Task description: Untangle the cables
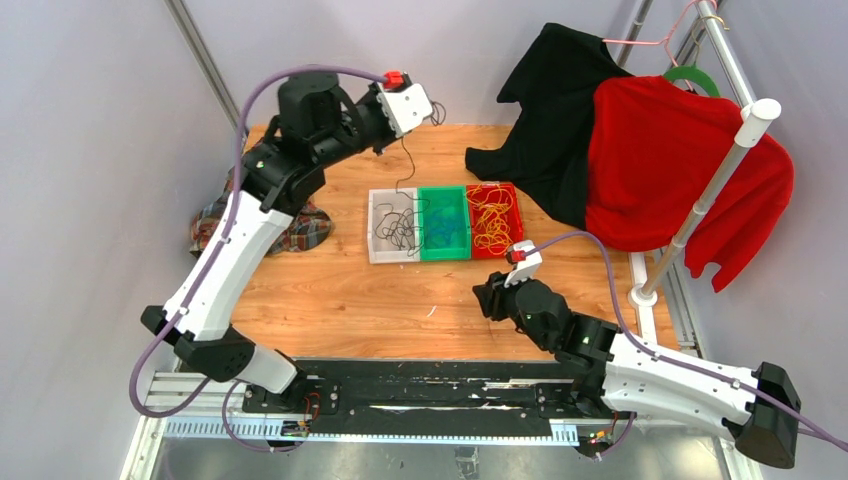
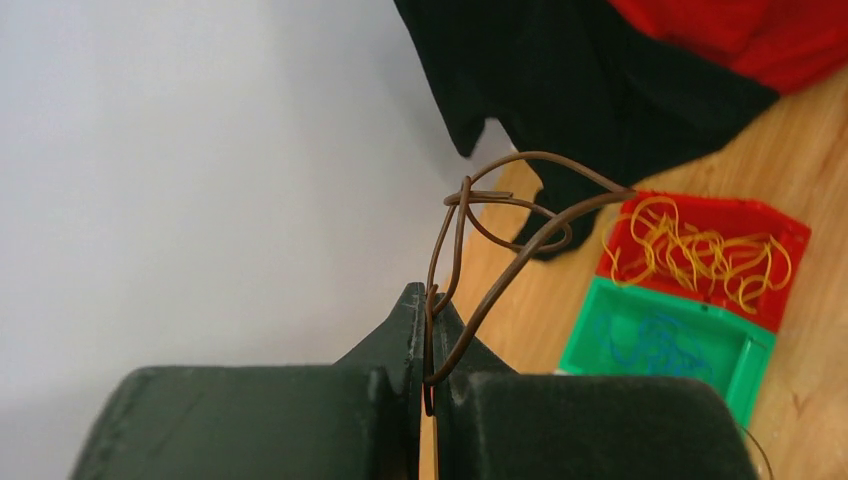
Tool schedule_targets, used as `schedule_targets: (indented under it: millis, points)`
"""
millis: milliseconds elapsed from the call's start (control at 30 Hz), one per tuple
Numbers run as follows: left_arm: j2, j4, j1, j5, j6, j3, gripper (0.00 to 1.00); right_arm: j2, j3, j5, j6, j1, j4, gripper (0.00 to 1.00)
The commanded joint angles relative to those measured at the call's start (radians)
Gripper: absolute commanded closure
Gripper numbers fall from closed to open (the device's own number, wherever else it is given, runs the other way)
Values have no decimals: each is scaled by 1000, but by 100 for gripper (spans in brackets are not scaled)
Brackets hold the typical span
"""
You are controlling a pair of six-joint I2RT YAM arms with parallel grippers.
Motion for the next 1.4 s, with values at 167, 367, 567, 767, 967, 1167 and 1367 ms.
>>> schedule_targets:
  millis: [167, 367, 567, 767, 967, 1167, 1367]
  points:
    - [14, 118, 58, -43, 48, -196, 100, -61, -35, 3, 23, 1, -9, 66]
    - [36, 152, 77, -56, 69, -262, 100, -72, -44, 13, 23, -1, -21, 66]
    - [34, 155, 86, -68, 103, -323, 100, -63, -45, 12, 25, 0, -20, 66]
    - [21, 160, 87, -78, 55, -444, 100, -51, -42, 7, 26, 1, -15, 66]
    - [8, 247, 91, -110, -21, -634, 100, -53, -42, 7, 27, -1, -20, 66]
    - [52, 314, 114, -116, -85, -737, 100, -42, -41, 8, 27, -1, -20, 66]
    - [125, 351, 117, -138, -103, -765, 100, -26, -33, 10, 25, -2, -21, 67]
